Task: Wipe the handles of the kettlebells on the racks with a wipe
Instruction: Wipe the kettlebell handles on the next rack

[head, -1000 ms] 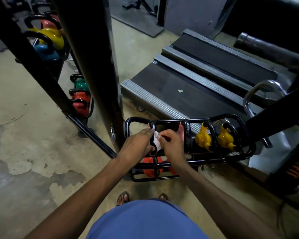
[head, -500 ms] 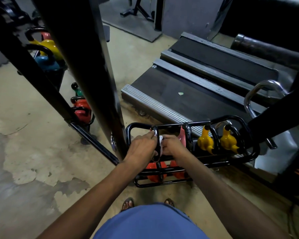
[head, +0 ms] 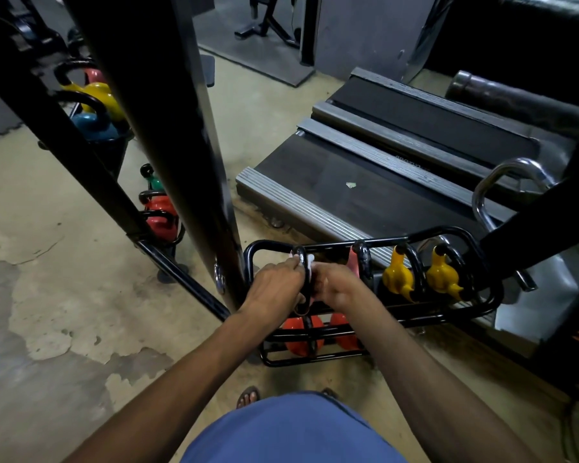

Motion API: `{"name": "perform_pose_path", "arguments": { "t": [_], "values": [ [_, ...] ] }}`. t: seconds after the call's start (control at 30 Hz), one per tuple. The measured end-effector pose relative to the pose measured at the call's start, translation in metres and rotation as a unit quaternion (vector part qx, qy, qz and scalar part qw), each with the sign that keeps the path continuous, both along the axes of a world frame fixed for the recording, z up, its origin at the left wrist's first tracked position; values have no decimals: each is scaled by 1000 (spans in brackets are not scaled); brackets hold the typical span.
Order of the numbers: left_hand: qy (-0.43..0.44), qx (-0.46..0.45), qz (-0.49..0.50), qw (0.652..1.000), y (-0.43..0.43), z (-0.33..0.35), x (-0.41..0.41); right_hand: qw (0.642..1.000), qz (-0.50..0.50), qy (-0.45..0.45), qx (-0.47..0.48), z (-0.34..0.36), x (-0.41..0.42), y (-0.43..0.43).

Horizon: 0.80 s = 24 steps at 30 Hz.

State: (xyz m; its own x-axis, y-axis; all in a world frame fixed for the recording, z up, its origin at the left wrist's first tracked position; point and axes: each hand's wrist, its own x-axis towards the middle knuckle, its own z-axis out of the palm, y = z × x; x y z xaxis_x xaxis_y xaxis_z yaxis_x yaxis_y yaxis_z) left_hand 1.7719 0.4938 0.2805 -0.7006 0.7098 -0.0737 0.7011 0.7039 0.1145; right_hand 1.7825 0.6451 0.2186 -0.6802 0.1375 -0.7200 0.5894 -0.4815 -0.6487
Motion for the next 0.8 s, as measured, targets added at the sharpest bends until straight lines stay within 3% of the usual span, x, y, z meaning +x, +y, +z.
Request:
{"name": "perform_pose_path", "arguments": {
  "t": [0.13, 0.23, 0.3, 0.47, 0.57, 0.63, 0.7, 0.8],
  "values": [
    [-15, -4, 4, 1000, 1, -1, 1, 986, -125, -67, -86, -1, -37, -8],
    [-18, 3, 5, 1000, 0, -3, 2, 981, -187, -54, 11, -5, -38, -19],
    [-16, 10, 9, 1000, 0, -5, 2, 969, -207, -24, 135, -11, -36, -25],
    [-23, 27, 15, 999, -4, -18, 5, 887, -75, 111, 441, -6, -18, -29],
    [-15, 62, 25, 998, -7, -21, 12, 845, 13, 184, 501, 0, -22, -27],
    [10, 77, 28, 997, -9, -29, 22, 819, 135, 189, 525, 5, -39, -17],
    [37, 104, 5, 994, -11, -41, 32, 745, 298, 186, 568, 15, -60, -6],
    [64, 156, -11, 986, -12, -53, 37, 585, 519, 179, 597, 36, -78, -9]
  ]
}}
